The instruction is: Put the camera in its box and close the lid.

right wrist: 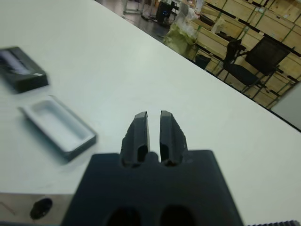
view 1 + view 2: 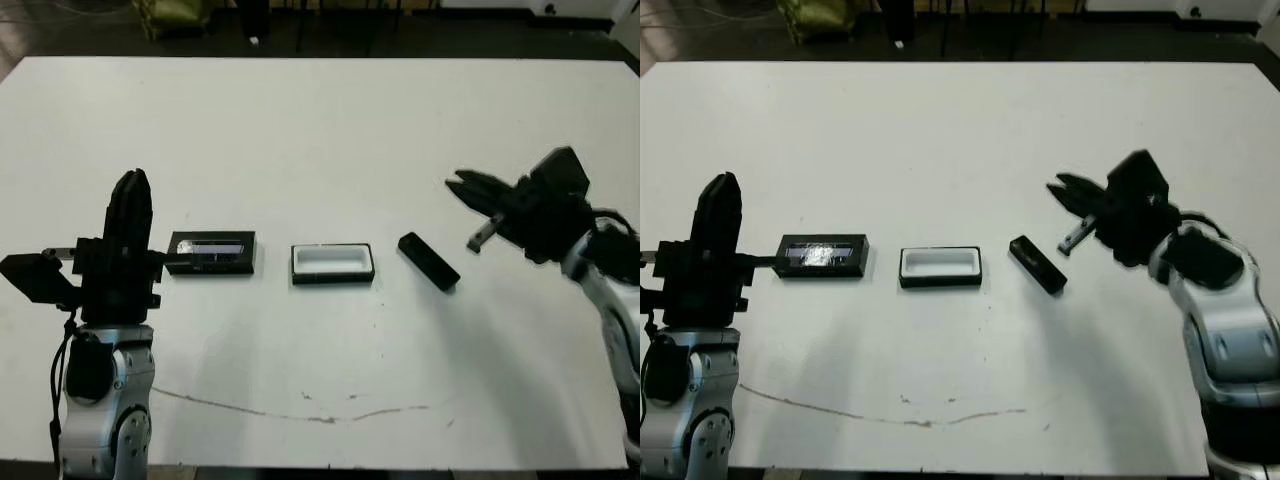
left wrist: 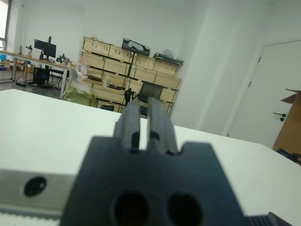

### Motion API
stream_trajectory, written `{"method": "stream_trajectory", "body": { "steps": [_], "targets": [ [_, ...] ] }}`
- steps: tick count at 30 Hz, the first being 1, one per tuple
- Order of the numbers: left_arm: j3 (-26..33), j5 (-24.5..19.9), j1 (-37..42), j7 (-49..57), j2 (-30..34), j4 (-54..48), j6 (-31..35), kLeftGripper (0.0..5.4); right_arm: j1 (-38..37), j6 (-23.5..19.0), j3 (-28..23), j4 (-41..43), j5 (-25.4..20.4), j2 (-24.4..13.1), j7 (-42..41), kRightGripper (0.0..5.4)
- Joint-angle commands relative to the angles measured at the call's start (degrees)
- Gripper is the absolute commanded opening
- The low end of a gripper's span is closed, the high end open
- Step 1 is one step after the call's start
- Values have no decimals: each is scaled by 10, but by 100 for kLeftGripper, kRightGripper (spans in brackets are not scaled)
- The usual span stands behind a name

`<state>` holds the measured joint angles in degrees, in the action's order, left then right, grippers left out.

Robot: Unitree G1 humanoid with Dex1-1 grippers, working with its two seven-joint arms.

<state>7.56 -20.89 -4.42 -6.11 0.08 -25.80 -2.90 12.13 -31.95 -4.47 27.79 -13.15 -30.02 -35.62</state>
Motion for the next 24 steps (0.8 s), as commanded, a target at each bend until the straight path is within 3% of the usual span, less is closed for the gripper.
{"method": "stream_trajectory", "body": {
  "steps": [1, 10, 24],
  "targets": [
    [0, 7, -9, 5, 3, 2, 8, 0, -37, -55, -11, 40, -21, -12, 12, 9],
    [2, 6, -12, 0, 5, 5, 3, 0, -101, -126, -27, 100, -43, -24, 41, 188],
    [1, 12, -19, -1, 5, 3, 1, 0, -81, -139, 2, 87, -53, -44, 43, 498]
  ]
}}
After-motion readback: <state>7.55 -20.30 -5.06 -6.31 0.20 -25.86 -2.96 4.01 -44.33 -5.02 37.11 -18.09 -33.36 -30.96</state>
